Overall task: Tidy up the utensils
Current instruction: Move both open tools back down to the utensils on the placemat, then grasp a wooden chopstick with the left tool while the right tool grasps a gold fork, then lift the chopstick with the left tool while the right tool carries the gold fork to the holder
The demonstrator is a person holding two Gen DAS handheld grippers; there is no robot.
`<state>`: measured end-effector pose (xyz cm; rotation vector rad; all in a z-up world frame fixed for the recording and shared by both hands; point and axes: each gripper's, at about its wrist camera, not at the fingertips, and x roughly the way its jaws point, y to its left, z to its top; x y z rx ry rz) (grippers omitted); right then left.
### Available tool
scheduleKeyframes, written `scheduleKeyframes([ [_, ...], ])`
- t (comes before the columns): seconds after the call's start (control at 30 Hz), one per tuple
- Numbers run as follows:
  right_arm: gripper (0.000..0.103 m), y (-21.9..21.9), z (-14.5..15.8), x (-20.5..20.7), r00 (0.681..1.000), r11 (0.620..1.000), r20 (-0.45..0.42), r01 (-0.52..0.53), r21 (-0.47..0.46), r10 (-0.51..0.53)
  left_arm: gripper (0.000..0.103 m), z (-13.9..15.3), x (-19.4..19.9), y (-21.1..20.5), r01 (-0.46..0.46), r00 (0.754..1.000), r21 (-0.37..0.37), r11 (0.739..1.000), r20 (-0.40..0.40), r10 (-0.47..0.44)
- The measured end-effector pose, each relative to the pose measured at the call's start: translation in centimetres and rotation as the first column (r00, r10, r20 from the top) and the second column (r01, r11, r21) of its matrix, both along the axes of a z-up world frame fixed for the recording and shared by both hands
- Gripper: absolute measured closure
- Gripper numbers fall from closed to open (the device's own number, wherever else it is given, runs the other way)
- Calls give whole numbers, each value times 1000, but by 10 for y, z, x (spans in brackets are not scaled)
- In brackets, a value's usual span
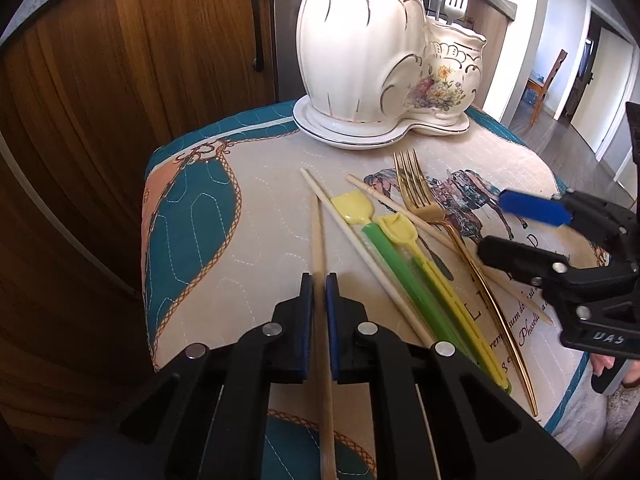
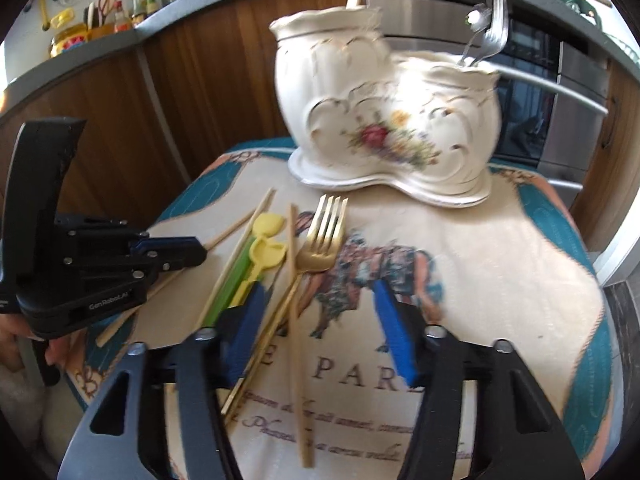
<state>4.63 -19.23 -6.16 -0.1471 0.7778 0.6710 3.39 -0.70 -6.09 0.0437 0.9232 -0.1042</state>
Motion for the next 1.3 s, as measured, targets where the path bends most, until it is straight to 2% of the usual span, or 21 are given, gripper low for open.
scheduleKeyframes([
  [0.13,69,15,-5,-2,999,999,-21,-29,-23,29,96,0,-2,-2,4,1000,14,1000,6,-5],
  [0.37,82,29,-13,6,999,998,-38,-3,-65,1,96,-1,-2,-3,8,1000,6,1000,7,-8],
  [0.43,88,30,-14,8,999,998,-39,1,-61,-4,96,-1,-1,-1,7,1000,2,1000,6,-7],
  [0.63,97,19,-10,10,999,1000,-44,27,-4,-28,97,0,-1,8,-11,1000,-57,998,4,11],
  [0.83,97,3,4,7,999,996,-44,23,92,-19,97,12,-7,13,-22,999,-81,997,43,25],
  [1.03,97,-10,26,-3,1000,982,12,3,187,-5,97,38,-18,16,-2,989,-148,989,147,24],
  [1.1,97,-16,35,-7,999,976,47,-5,218,-5,97,50,-24,16,27,978,-184,982,207,12],
  [1.3,97,-29,55,-18,986,967,163,-9,255,-34,97,74,-35,14,69,942,-229,971,334,12],
])
